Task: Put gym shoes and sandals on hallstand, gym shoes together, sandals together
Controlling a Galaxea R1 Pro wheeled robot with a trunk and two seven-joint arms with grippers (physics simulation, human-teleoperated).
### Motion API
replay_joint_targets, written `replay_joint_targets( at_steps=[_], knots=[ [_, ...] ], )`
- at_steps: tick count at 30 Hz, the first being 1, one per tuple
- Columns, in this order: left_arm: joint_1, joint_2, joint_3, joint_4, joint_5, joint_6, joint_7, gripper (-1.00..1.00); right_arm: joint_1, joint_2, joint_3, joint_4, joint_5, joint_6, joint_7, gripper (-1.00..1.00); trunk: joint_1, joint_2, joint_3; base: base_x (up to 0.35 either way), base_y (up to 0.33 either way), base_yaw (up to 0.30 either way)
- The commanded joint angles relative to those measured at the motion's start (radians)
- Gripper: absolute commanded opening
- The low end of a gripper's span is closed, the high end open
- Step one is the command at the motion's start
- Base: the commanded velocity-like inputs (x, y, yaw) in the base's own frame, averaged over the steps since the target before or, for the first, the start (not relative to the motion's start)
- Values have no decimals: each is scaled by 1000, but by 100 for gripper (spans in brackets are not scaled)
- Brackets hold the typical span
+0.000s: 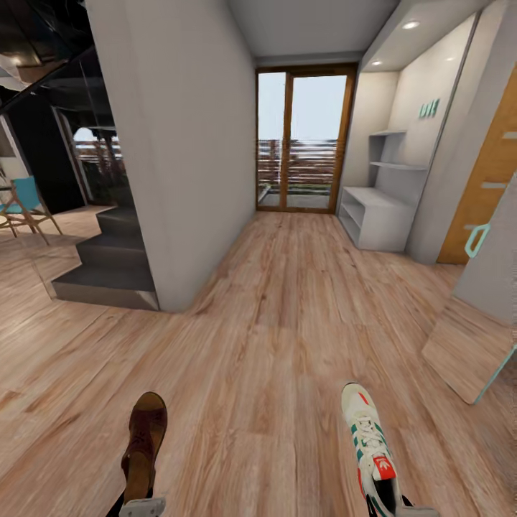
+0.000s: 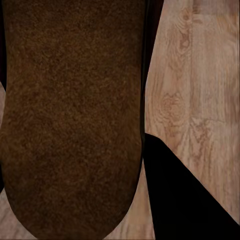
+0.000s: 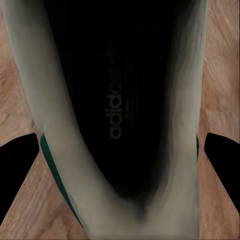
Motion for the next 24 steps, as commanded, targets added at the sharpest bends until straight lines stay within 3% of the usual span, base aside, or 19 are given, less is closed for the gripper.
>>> replay_joint_targets(
  at_steps=[1, 10, 24],
  knots=[
    [0, -1, 6, 0, -14, -3, 2, -100, -1, 1, -7, 1, 9, -4, 4, -100, 0, 0, -1, 337, 0, -265],
    [0, -1, 7, 0, -14, -3, 2, -100, -1, 1, -7, 1, 10, -4, 4, -100, 0, 0, -1, 337, 0, -239],
    [0, -1, 8, 0, -13, -3, 2, -100, -1, 1, -7, 35, 10, -4, 4, -100, 0, 0, -1, 338, 0, -19]
  ],
)
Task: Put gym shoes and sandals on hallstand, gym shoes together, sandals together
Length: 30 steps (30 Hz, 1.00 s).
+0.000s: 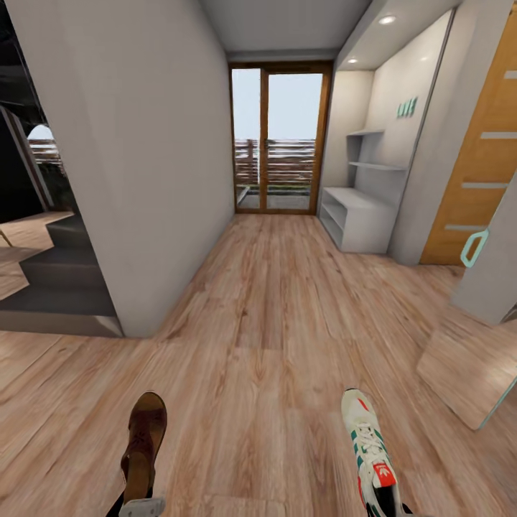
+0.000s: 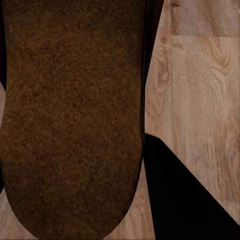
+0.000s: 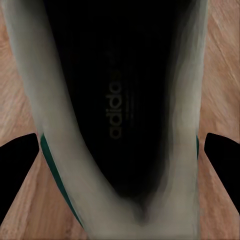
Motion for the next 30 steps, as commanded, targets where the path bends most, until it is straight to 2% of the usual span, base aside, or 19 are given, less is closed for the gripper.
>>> replay_joint_targets(
  at_steps=[1, 30],
  knots=[
    [-1, -1, 6, 0, -14, -3, 2, -100, -1, 1, -8, 7, 9, -3, 4, -100, 0, 0, -1, 337, 0, 0],
    [-1, -1, 7, 0, -13, -3, 2, -100, -1, 1, -7, 13, 9, -3, 5, -100, 0, 0, -1, 338, 0, 0]
  ],
)
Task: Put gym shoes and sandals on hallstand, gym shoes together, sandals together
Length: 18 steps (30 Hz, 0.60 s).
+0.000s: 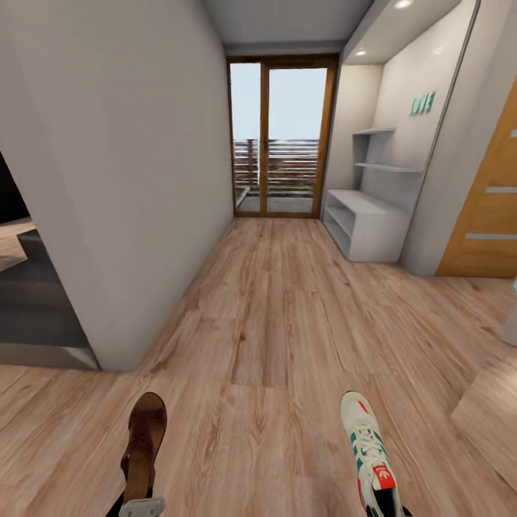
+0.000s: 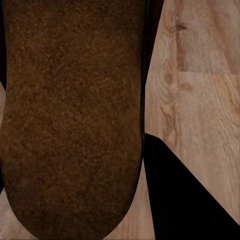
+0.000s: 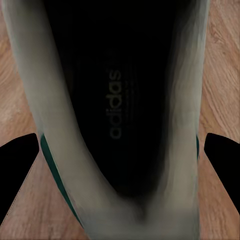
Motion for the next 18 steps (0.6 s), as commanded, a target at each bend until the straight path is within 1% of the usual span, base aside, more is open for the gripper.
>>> replay_joint_targets(
  at_steps=[1, 13, 18],
  knots=[
    [-1, -1, 6, 0, -14, -3, 2, -100, -1, 1, -8, 0, 10, -4, 4, -100, 0, 0, -1, 339, 0, 0],
    [-1, -1, 6, 0, -14, -3, 2, -100, -1, 3, -8, -2, 8, -4, 2, -100, 0, 0, -5, 339, 0, 0],
    [-1, -1, 6, 0, -14, -3, 2, -100, -1, 9, -8, -3, 8, -4, 3, -100, 0, 0, -9, 339, 0, 0]
  ],
)
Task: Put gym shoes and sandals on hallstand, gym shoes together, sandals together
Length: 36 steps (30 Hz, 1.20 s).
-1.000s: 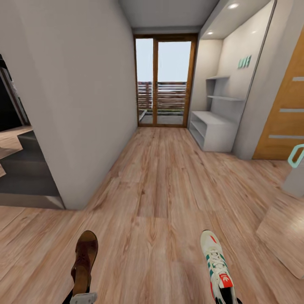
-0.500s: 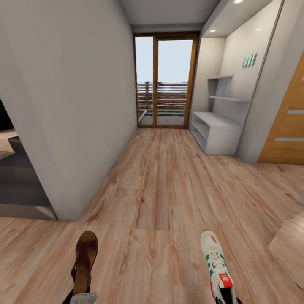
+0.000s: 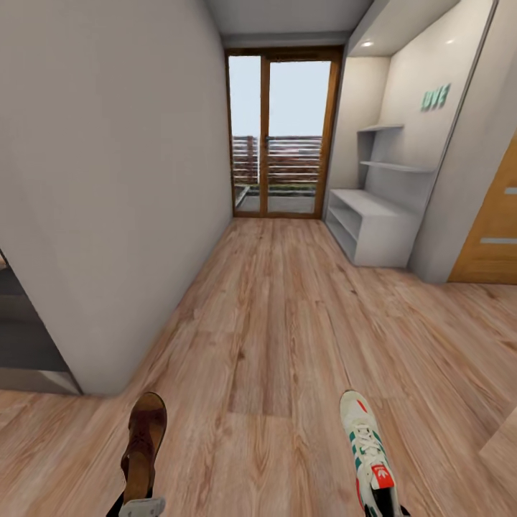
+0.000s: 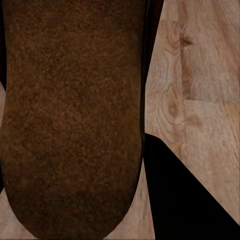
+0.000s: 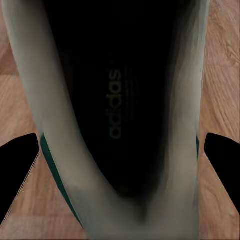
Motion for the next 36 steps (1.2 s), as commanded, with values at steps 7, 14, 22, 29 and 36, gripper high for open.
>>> replay_joint_targets(
  at_steps=[7, 14, 22, 29, 36],
  knots=[
    [-1, -1, 6, 0, -14, -3, 2, -100, -1, 2, -8, -6, 10, -5, 4, -100, 0, 0, -2, 339, 0, 0],
    [1, -1, 6, 0, -14, -3, 2, -100, -1, 11, -8, -7, 10, -6, 1, -100, 0, 0, -2, 339, 0, 0],
    [1, -1, 6, 0, -14, -3, 2, -100, -2, 20, -8, -2, 12, -5, 7, -100, 0, 0, -2, 339, 0, 0],
    [1, -1, 6, 0, -14, -3, 3, -100, -1, 20, -7, -6, 13, -5, 7, -100, 0, 0, -2, 339, 0, 0],
    [1, -1, 6, 0, -13, -3, 4, -100, -1, 21, -7, -7, 13, -5, 7, -100, 0, 0, -2, 339, 0, 0]
  ],
)
